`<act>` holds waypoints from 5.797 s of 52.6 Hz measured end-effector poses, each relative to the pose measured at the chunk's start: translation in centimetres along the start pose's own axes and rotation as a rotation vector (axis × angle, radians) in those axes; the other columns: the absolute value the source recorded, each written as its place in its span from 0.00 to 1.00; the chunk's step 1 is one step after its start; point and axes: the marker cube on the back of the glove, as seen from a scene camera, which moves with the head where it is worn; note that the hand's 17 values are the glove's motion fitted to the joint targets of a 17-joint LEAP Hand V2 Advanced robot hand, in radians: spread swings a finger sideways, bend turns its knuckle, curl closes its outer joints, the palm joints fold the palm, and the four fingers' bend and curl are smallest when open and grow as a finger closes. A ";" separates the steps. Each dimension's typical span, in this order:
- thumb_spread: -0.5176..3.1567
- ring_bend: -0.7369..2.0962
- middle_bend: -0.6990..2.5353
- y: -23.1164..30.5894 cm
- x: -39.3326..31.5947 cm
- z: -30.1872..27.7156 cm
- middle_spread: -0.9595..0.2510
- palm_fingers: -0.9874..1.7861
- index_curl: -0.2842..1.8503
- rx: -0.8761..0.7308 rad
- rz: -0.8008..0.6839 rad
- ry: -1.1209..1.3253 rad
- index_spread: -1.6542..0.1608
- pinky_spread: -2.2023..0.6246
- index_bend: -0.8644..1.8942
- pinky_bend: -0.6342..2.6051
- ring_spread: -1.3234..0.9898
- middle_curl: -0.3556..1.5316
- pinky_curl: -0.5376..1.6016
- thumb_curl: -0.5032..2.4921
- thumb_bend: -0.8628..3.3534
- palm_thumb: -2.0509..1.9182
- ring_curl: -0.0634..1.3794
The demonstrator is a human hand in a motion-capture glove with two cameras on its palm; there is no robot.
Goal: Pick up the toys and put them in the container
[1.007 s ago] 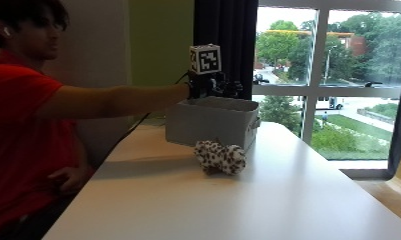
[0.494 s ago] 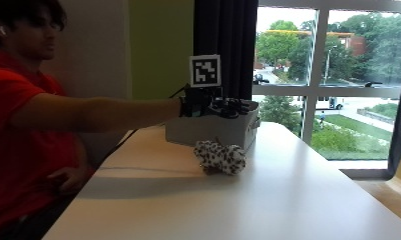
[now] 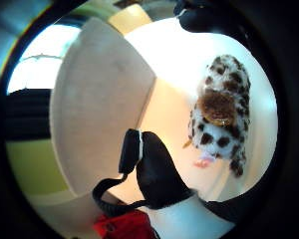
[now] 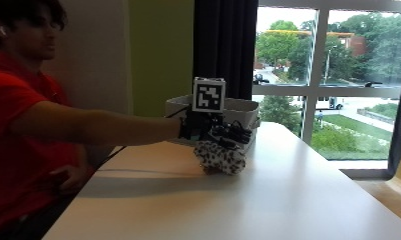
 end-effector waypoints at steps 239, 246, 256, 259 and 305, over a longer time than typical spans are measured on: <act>0.50 0.32 0.26 7.4 -4.6 -5.9 0.71 0.34 0.42 0.092 -0.161 -0.107 0.64 0.79 0.43 0.48 0.57 0.35 0.40 0.33 0.20 0.53 0.24; 0.50 0.32 0.26 8.3 -2.1 -3.8 0.71 0.33 0.41 0.081 -0.101 -0.130 0.65 0.80 0.42 0.48 0.57 0.34 0.40 0.32 0.20 0.53 0.24; 0.50 0.32 0.26 8.9 1.0 -1.5 0.71 0.33 0.40 0.060 0.001 -0.132 0.65 0.80 0.43 0.47 0.57 0.33 0.40 0.30 0.20 0.53 0.24; 0.50 0.32 0.26 9.2 1.3 -1.2 0.71 0.33 0.39 0.059 0.021 -0.138 0.65 0.80 0.43 0.47 0.57 0.33 0.40 0.30 0.20 0.53 0.23; 0.50 0.32 0.26 9.5 -1.7 1.1 0.71 0.33 0.36 0.067 0.000 -0.150 0.66 0.79 0.43 0.45 0.56 0.30 0.40 0.28 0.20 0.54 0.21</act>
